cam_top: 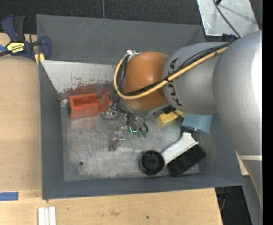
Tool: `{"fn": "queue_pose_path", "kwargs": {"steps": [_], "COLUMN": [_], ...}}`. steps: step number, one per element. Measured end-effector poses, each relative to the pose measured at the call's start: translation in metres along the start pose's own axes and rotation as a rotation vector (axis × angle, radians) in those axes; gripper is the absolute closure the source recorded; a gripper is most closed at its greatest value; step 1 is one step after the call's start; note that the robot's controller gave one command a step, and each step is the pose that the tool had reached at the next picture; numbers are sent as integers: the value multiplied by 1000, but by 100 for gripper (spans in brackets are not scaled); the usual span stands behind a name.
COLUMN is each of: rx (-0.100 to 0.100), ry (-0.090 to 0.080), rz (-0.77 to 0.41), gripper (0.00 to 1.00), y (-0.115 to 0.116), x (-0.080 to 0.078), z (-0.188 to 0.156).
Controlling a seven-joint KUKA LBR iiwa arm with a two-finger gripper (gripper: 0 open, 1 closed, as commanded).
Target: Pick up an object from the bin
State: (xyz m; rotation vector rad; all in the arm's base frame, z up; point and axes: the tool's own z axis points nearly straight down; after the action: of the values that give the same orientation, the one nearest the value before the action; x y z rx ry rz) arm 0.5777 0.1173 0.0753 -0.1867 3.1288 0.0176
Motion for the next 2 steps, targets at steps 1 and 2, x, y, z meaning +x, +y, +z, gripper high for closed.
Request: {"fn": "queue_pose_path", "kwargs": {"steps": [1,2], "rx": [2,-4], "ry": [-1,30], "rz": [2,33], "gripper": [0,0], "y": [-3,-22], "x": [0,-14], "z": [0,0]}}
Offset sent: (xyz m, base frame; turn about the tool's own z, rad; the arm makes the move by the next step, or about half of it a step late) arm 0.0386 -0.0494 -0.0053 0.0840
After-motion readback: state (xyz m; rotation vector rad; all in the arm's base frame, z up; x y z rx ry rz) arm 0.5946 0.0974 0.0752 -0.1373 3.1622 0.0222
